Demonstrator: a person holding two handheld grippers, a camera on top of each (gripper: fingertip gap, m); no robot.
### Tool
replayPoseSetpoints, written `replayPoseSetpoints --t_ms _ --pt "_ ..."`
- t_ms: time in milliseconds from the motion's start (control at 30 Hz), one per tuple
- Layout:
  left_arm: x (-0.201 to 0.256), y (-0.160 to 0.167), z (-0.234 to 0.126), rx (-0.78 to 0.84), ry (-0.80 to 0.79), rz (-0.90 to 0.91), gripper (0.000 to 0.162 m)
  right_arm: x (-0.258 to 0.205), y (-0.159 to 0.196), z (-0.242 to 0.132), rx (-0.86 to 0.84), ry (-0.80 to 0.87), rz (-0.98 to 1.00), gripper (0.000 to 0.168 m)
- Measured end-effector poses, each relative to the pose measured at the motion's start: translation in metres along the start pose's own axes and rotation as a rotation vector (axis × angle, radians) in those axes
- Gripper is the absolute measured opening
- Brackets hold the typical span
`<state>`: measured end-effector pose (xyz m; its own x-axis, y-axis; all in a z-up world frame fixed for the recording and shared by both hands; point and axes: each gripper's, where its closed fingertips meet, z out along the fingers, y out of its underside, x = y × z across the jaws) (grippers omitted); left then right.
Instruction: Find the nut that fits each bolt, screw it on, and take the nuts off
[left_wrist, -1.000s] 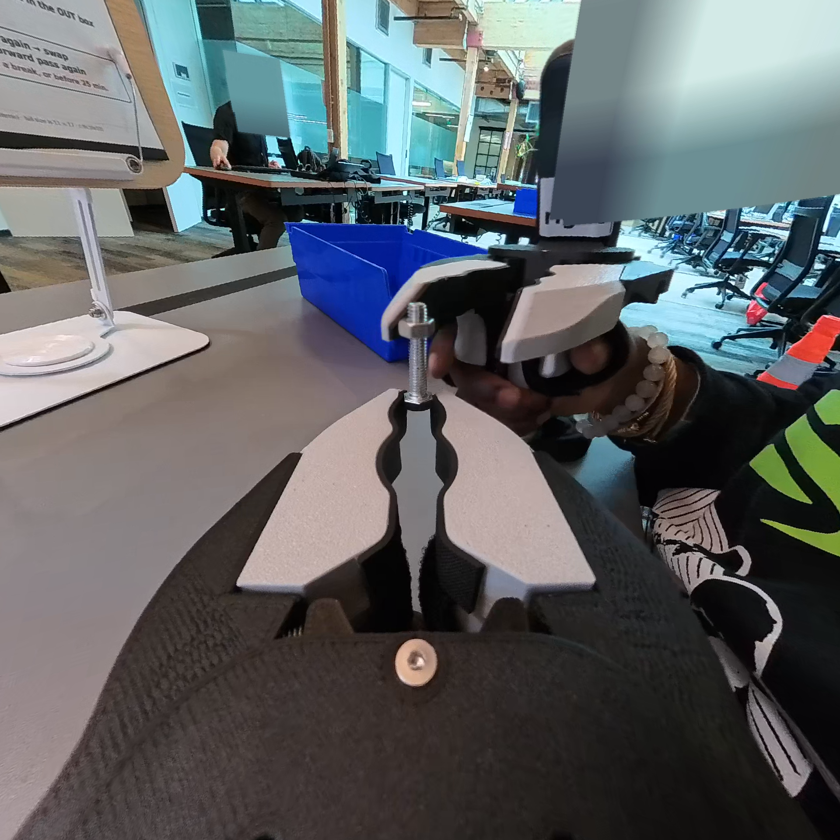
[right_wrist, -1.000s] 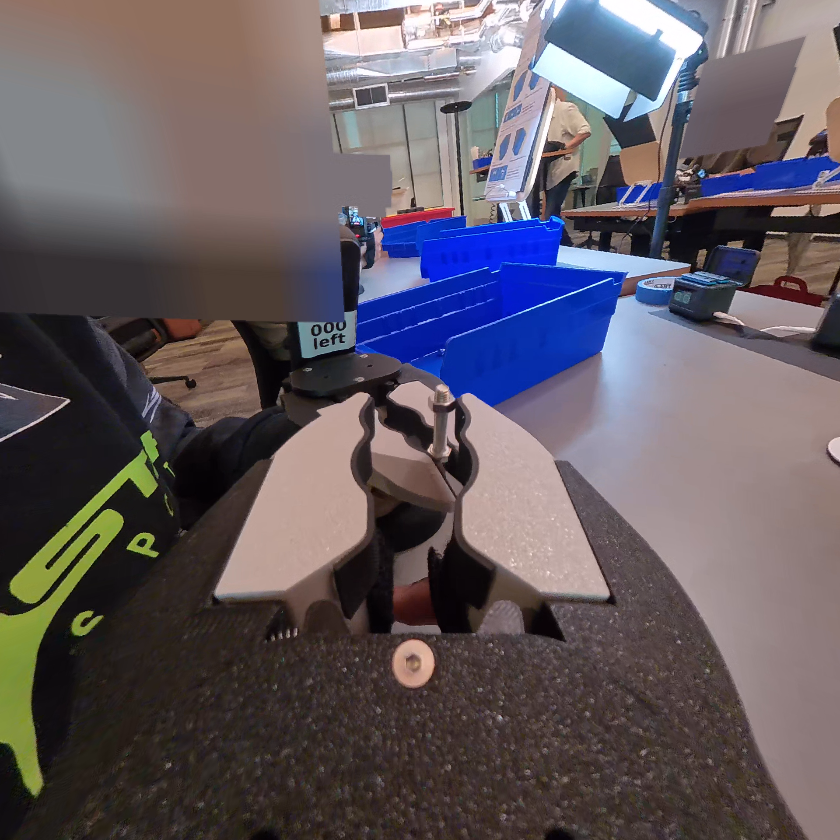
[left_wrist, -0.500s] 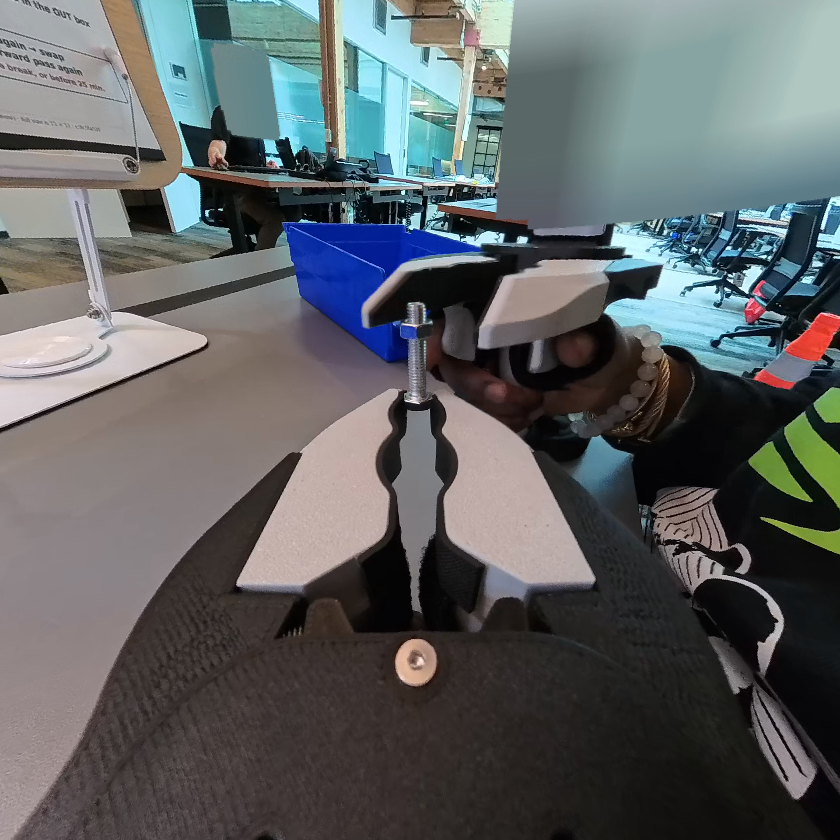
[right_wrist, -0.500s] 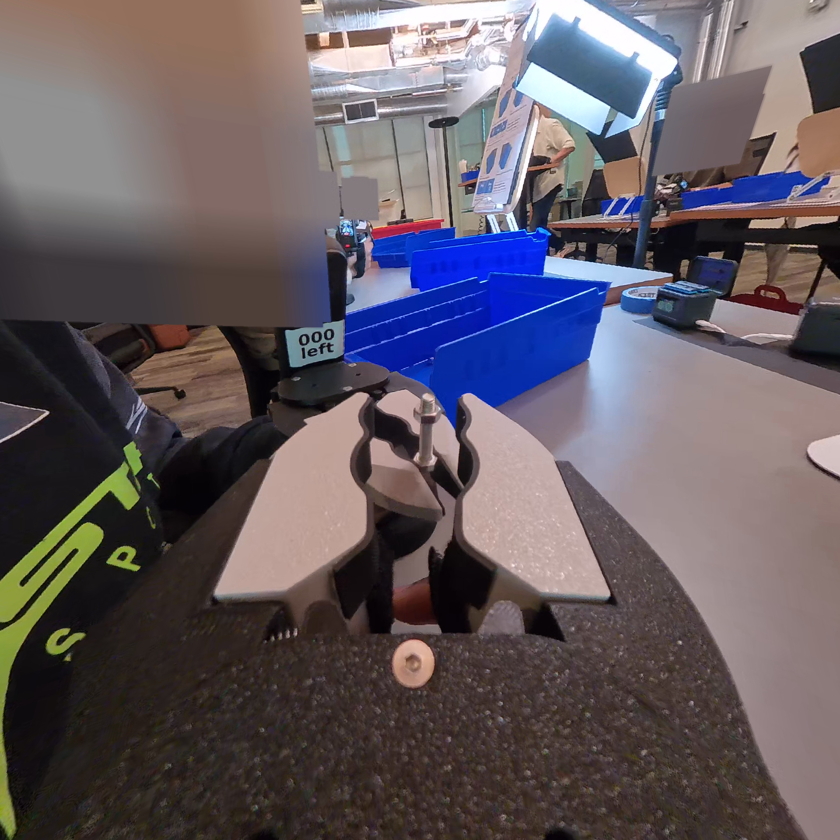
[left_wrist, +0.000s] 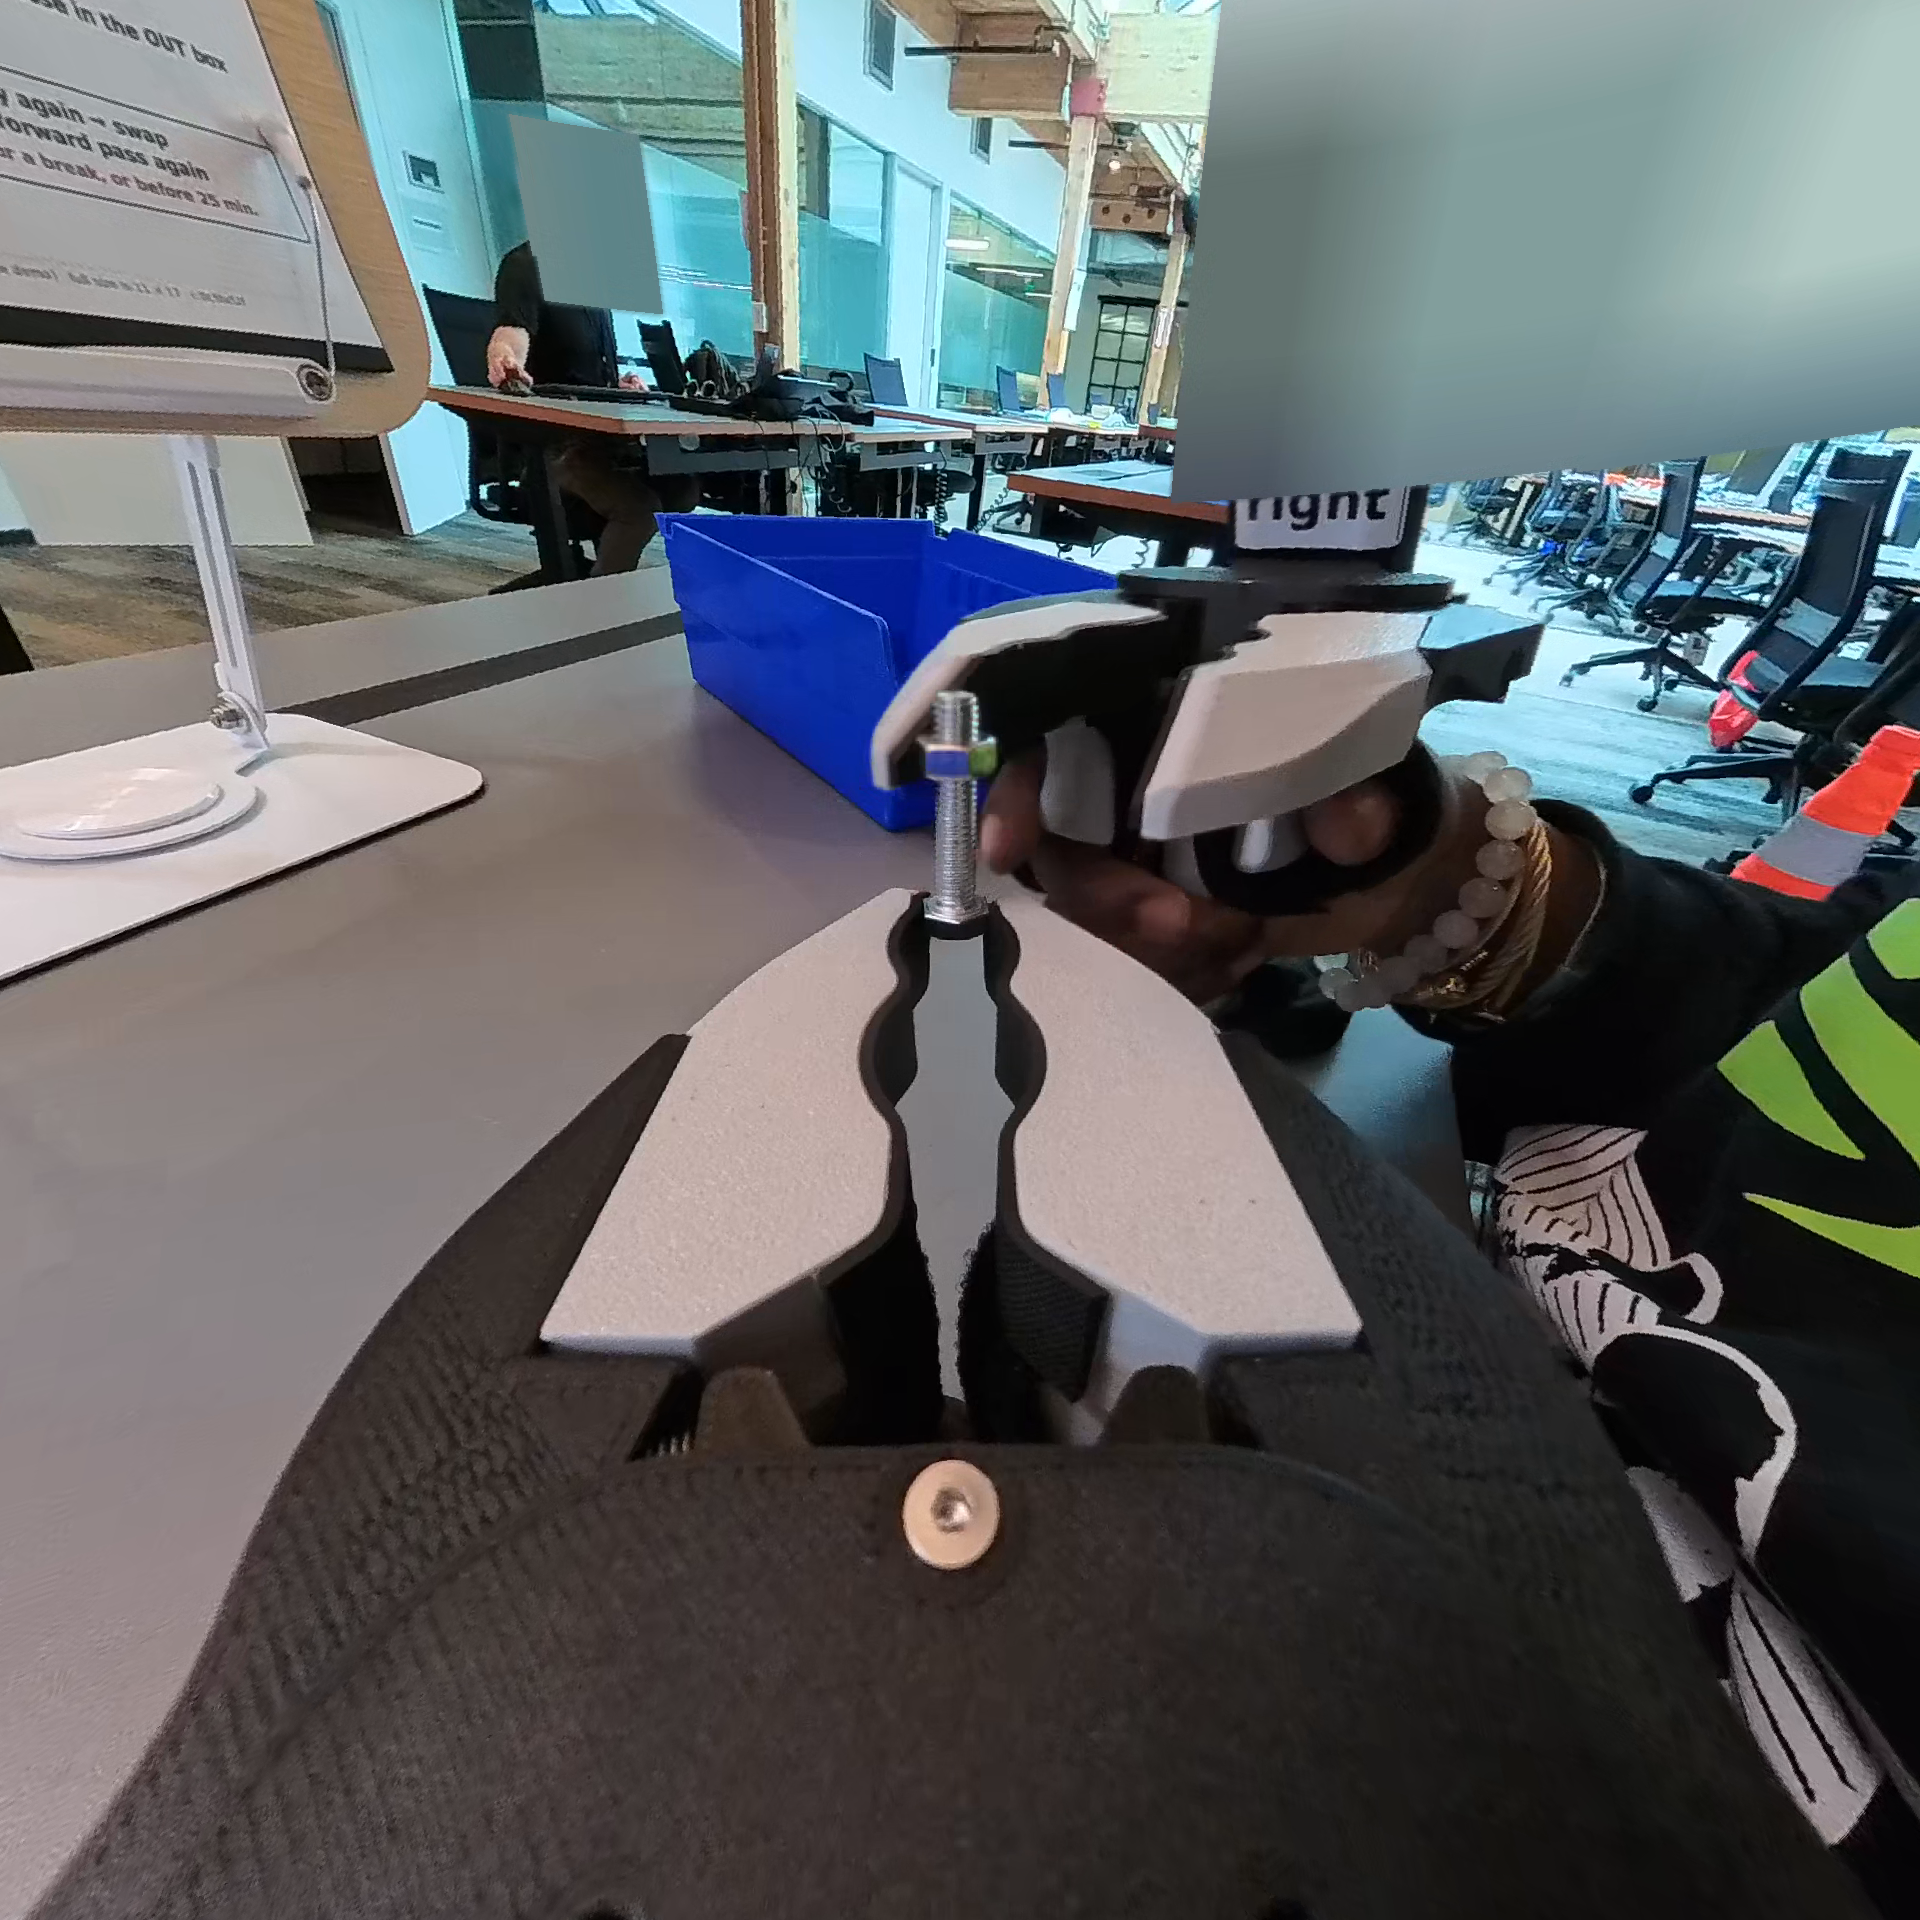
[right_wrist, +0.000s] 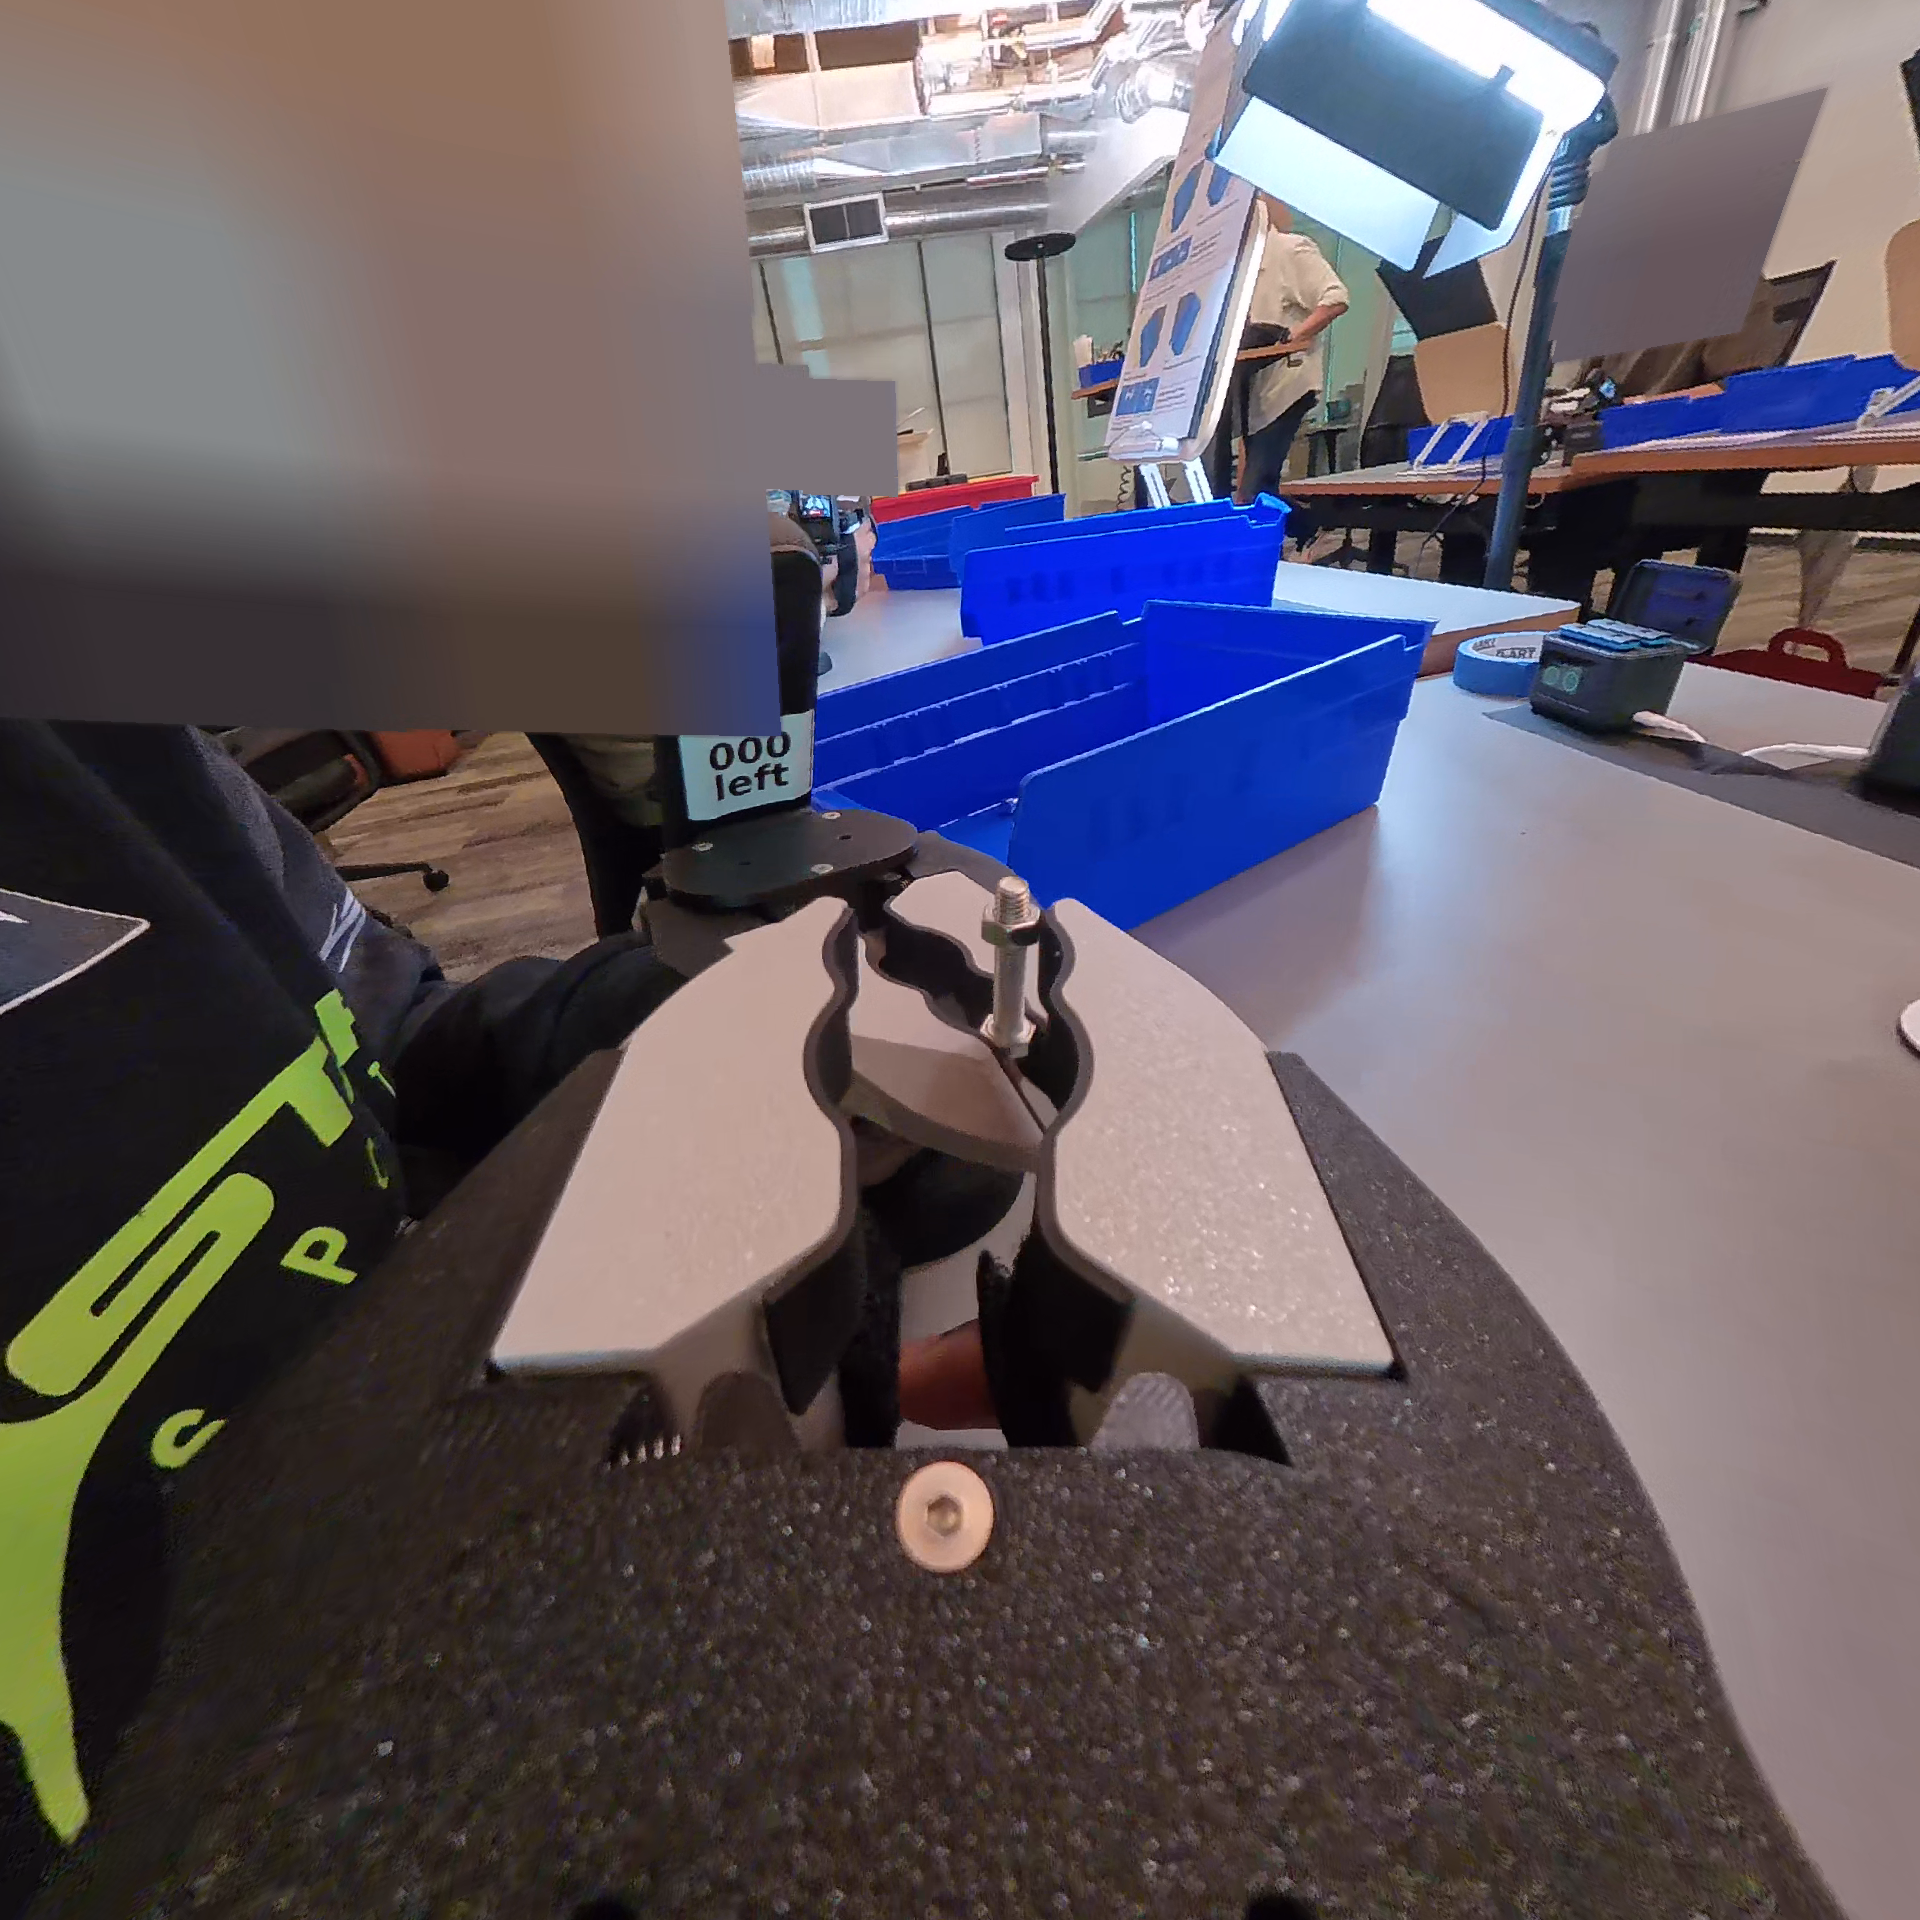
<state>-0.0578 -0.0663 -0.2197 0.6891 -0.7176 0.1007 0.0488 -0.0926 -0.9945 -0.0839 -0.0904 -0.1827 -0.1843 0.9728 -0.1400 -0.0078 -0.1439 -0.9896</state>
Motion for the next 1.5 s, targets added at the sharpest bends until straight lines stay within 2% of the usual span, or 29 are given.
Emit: replayPoseSetpoints --t_ms 167,300,533,733,1100,1300,1500 --pt "-0.001 0.0 0.0 0.001 -0.002 -0.006 0.01 -0.004 -0.001 -0.014 0.01 0.005 0.0 0.025" --pt "0.0 0.0 0.0 0.0 0.001 -0.004 0.01 0.003 -0.002 -0.019 0.015 0.04 -0.006 0.025" --pt "0.001 0.0 0.0 -0.004 0.008 -0.001 0.01 0.007 -0.001 0.004 0.008 0.002 -0.004 0.032" --pt "0.001 0.0 0.0 -0.004 0.01 -0.004 0.01 0.003 0.001 0.016 -0.013 -0.042 -0.009 0.032" --pt "0.0 0.0 0.0 -0.002 0.004 -0.006 0.01 0.001 0.0 -0.006 0.005 0.016 -0.003 0.029" --pt "-0.001 0.0 0.0 0.0 0.003 -0.009 0.01 -0.003 0.001 -0.018 0.002 0.022 -0.014 0.021" --pt "0.0 0.0 0.0 -0.003 0.008 -0.006 0.01 0.007 -0.001 -0.003 0.019 0.02 0.01 0.03"
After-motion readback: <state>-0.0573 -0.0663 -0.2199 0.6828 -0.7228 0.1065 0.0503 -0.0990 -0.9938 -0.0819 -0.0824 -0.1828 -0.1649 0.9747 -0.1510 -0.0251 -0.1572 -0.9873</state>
